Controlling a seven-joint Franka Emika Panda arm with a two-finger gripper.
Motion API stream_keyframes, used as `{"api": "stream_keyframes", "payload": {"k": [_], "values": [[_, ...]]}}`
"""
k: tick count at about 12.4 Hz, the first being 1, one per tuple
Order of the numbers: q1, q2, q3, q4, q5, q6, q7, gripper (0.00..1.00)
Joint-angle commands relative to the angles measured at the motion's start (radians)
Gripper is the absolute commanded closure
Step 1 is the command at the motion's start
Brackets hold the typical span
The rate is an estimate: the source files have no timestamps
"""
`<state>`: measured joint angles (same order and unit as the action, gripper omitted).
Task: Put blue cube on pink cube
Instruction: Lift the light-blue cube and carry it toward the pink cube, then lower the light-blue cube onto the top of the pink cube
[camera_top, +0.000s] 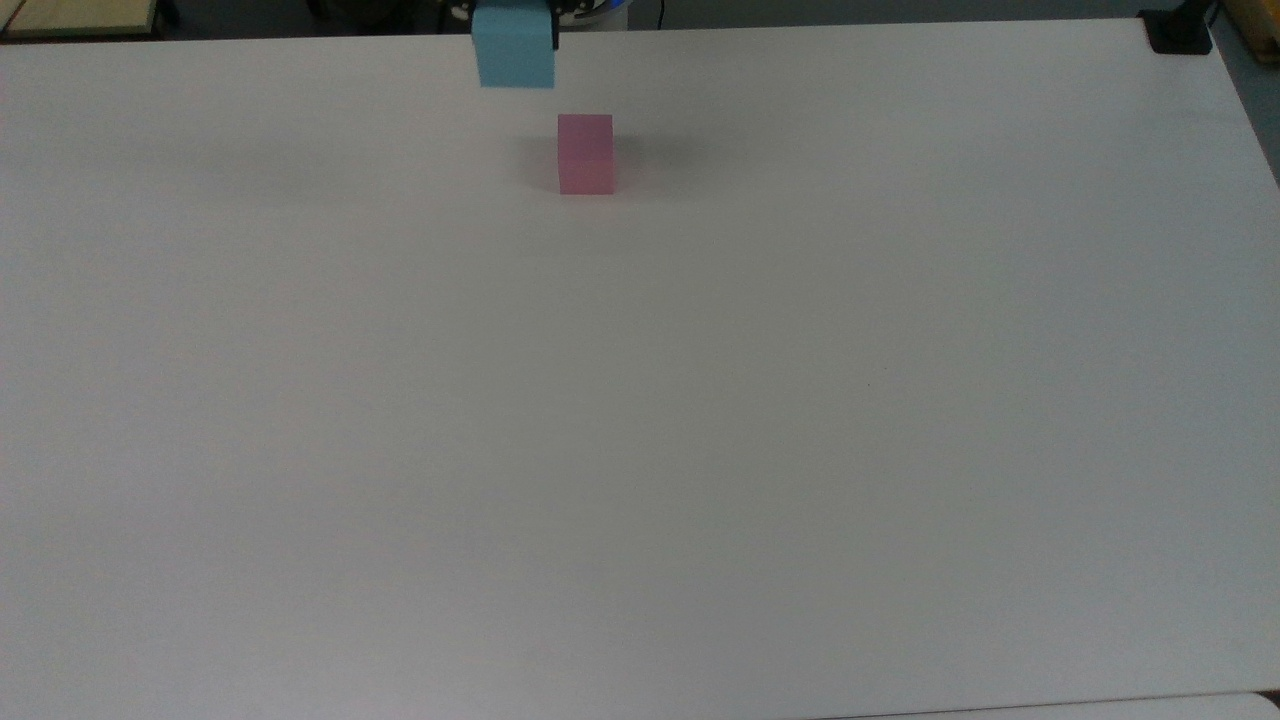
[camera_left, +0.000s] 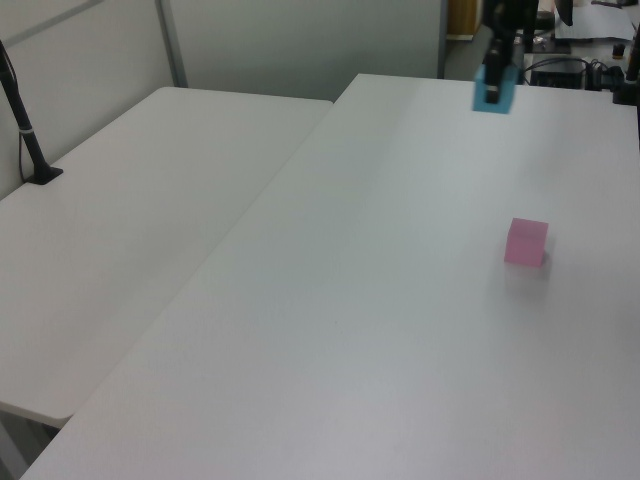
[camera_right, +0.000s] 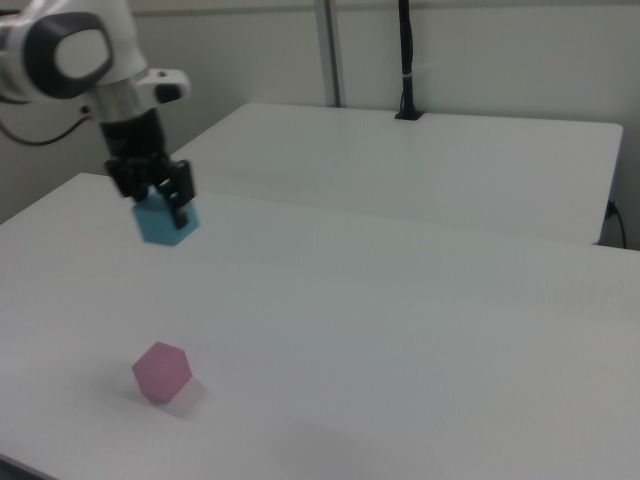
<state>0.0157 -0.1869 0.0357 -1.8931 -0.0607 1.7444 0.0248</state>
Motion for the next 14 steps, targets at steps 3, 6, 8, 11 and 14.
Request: {"api": "stream_keyframes", "payload": {"k": [3,6,8,11,14], "values": [[0.102,-0.213,-0.016,-0.280,0.031,0.015,0.004,0.79],[0.127,-0.215,-0.016,-0.415,0.054,0.122,0.012,0.79],[0.130,-0.203,-0.016,-0.545,0.055,0.333,0.072,0.79],[0.130,-0.149,-0.017,-0.577,0.055,0.431,0.130,0.79],[0.127,-0.105,-0.019,-0.599,0.055,0.504,0.133,0.79]]}}
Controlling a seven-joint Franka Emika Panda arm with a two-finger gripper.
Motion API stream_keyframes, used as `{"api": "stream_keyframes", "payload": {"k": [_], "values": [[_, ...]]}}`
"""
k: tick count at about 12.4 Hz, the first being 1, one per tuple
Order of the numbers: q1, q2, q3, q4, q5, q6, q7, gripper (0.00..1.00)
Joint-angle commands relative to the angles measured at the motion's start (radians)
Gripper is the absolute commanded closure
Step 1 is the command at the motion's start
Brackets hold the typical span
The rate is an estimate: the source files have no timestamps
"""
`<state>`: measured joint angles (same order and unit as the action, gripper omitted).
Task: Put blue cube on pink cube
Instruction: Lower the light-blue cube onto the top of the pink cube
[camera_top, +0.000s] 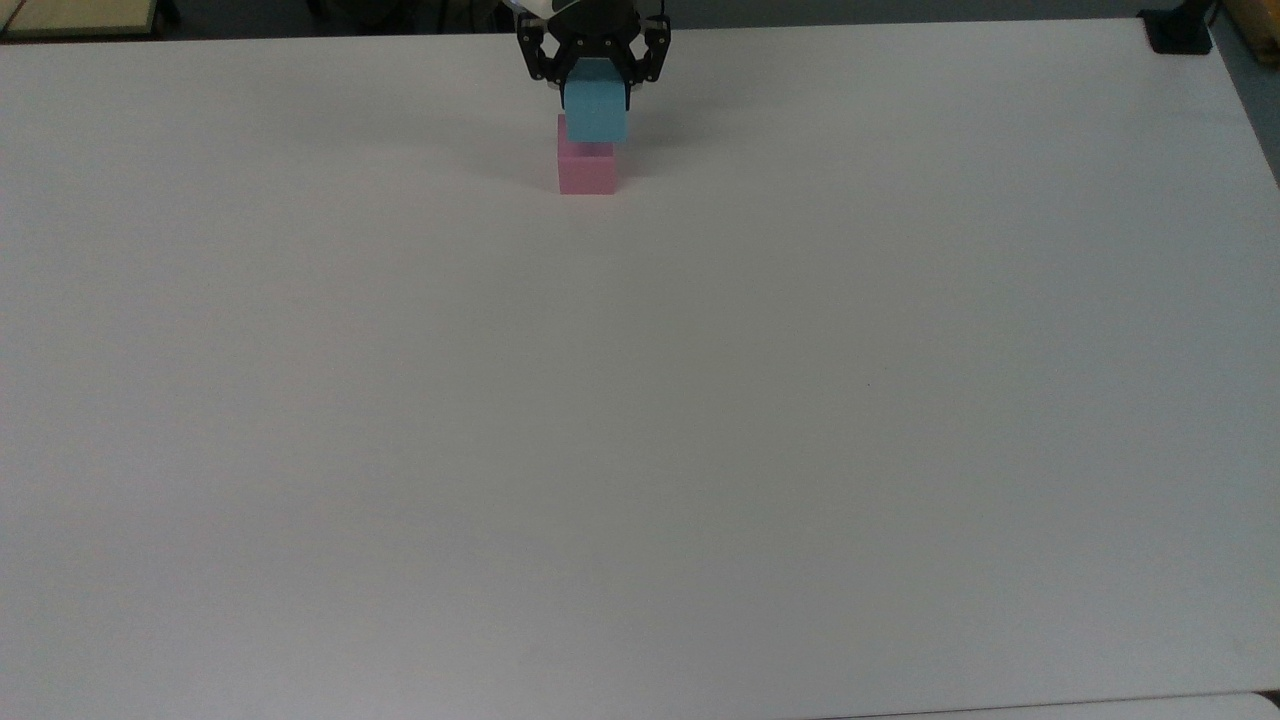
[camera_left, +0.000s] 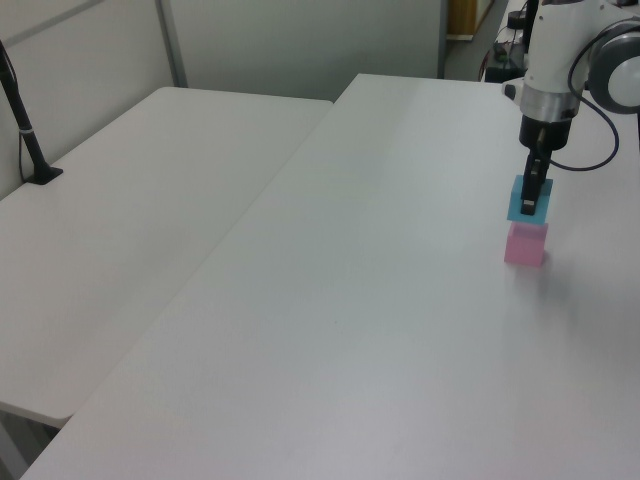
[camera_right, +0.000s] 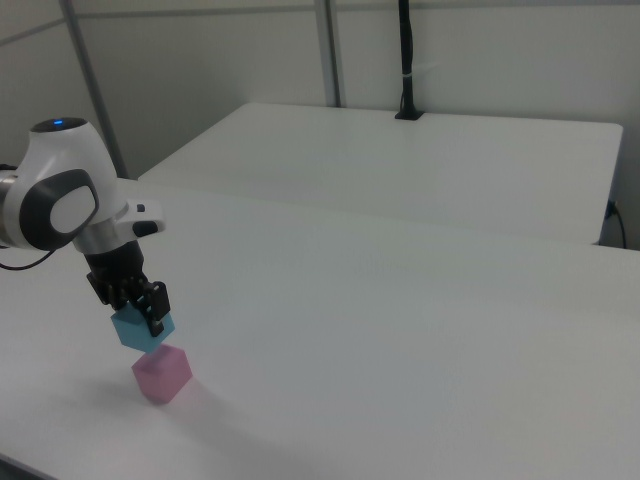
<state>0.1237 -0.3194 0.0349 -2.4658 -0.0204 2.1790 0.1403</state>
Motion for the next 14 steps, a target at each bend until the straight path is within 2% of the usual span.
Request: {"api": "stream_keyframes", "payload": {"k": [1,14], "values": [[0.016,0.036,-0.018,-0.030,0.014,0.088,0.015,0.79],[-0.010,0.034,-0.020,-0.033,0.007,0.010,-0.088,0.72]]}}
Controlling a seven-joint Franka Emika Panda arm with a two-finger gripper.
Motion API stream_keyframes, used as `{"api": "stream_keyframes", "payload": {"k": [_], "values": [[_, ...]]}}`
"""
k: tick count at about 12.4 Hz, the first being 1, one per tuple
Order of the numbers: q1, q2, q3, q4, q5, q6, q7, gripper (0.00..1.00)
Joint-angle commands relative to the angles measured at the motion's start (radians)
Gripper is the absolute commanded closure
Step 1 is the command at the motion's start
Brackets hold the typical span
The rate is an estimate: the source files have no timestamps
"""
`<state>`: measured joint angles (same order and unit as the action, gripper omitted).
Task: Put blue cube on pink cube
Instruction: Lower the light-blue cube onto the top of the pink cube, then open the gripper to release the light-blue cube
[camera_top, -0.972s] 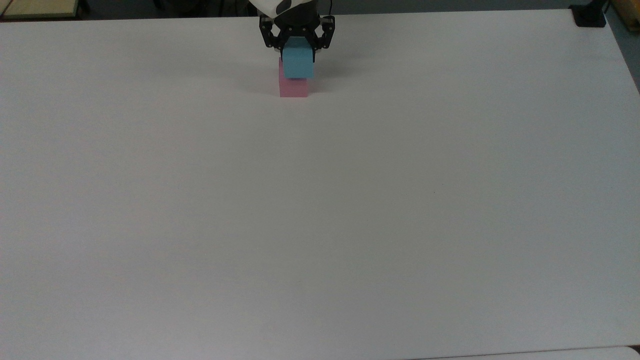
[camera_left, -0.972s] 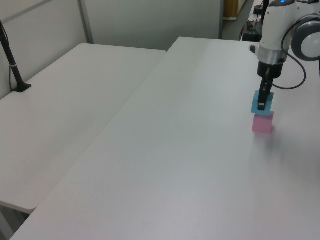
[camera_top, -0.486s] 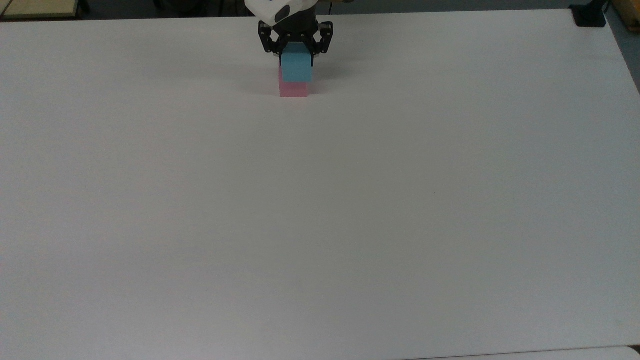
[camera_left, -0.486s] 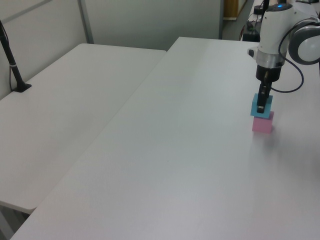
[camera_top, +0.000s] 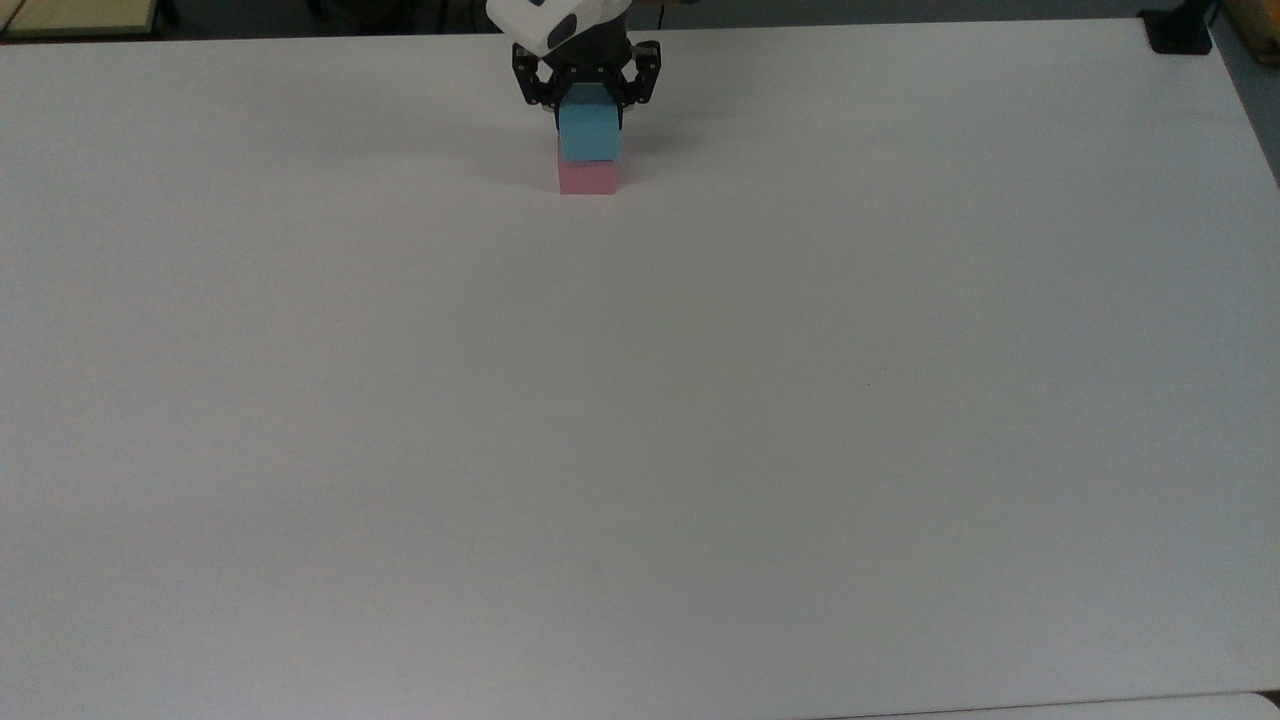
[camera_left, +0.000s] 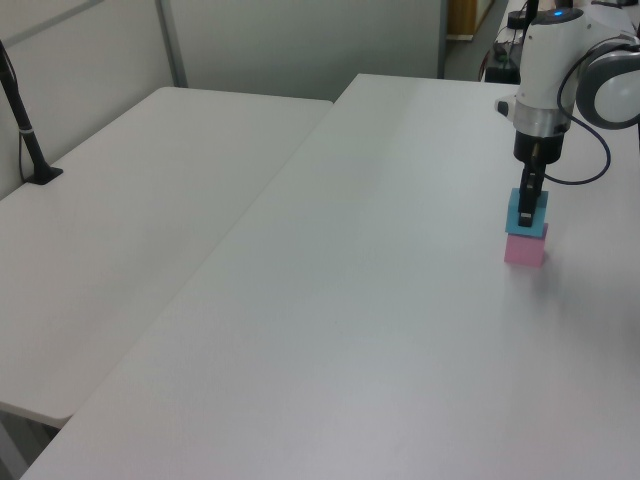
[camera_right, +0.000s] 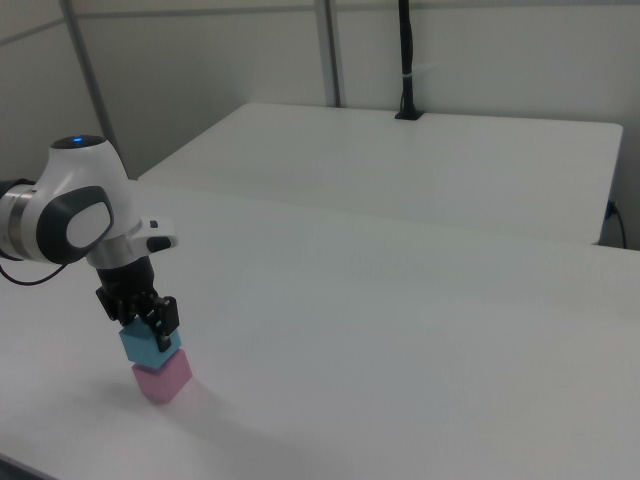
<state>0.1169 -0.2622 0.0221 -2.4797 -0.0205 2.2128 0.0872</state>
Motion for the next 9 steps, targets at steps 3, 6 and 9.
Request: {"api": "stream_keyframes", "payload": {"k": [3,6,9], "values": [[-0.005,-0.023,-0.007,-0.024,0.001,-0.025,-0.037,0.66],[-0.019,-0.025,-0.007,-0.024,-0.018,-0.025,-0.046,0.17],[-0.019,-0.026,-0.007,-0.024,-0.018,-0.027,-0.049,0.00]]}}
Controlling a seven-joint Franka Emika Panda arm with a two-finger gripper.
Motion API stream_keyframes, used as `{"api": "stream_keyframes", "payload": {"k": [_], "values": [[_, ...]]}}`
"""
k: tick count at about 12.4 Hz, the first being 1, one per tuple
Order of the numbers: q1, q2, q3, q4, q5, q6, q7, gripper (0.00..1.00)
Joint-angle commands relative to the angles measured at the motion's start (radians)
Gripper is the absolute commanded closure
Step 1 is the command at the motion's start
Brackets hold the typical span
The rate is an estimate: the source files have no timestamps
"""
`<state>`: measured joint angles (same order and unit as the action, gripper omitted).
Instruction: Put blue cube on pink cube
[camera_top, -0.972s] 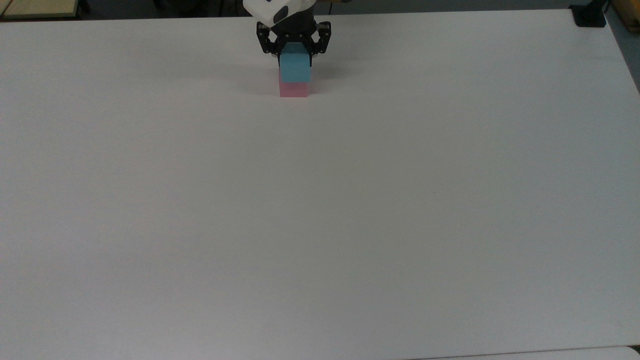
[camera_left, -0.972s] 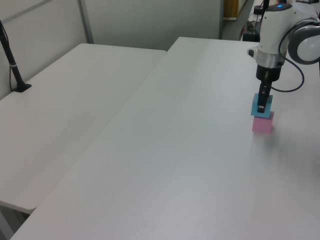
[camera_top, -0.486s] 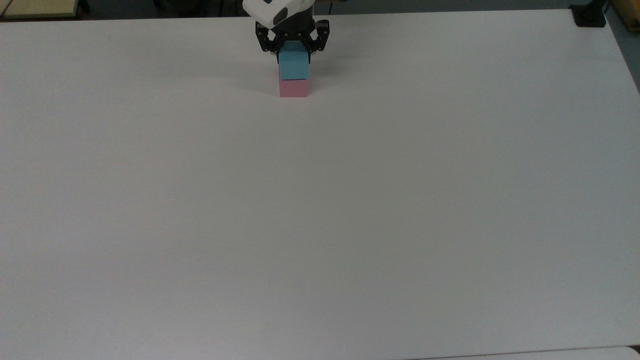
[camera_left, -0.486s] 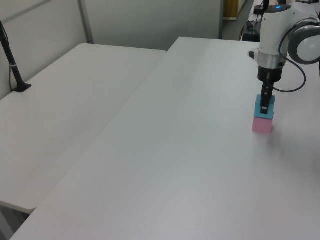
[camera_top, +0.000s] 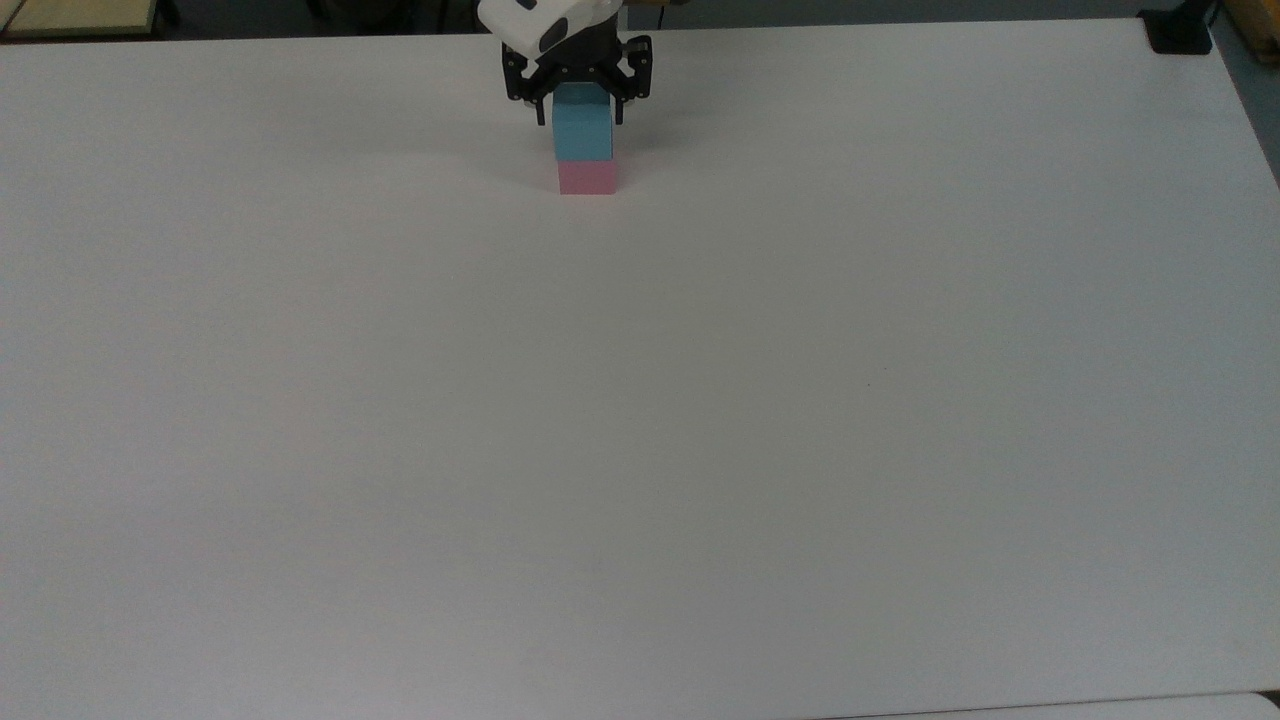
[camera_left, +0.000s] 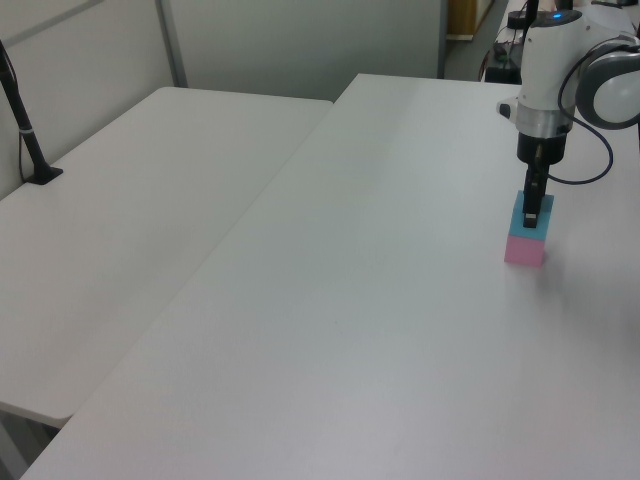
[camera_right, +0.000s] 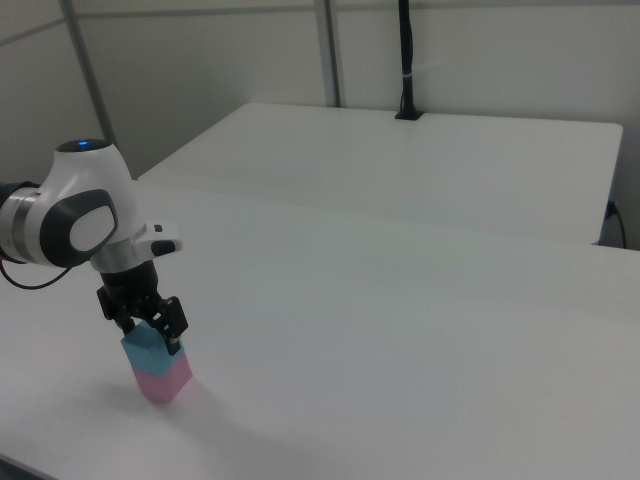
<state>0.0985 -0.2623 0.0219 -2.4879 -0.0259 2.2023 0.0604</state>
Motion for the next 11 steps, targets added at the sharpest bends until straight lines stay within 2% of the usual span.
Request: {"api": "stream_keyframes", "payload": {"k": [1,2,4,7,9,11], "values": [[0.000,-0.032,-0.008,-0.010,-0.012,-0.035,-0.024,0.00],[0.000,-0.034,-0.008,0.006,-0.014,-0.071,-0.027,0.00],[0.000,-0.043,-0.019,0.113,-0.012,-0.209,-0.043,0.00],[0.001,-0.016,-0.028,0.434,0.000,-0.505,-0.027,0.00],[0.001,0.044,-0.030,0.651,0.003,-0.651,-0.028,0.00],[0.000,0.093,-0.033,0.774,0.004,-0.723,-0.036,0.00]]}}
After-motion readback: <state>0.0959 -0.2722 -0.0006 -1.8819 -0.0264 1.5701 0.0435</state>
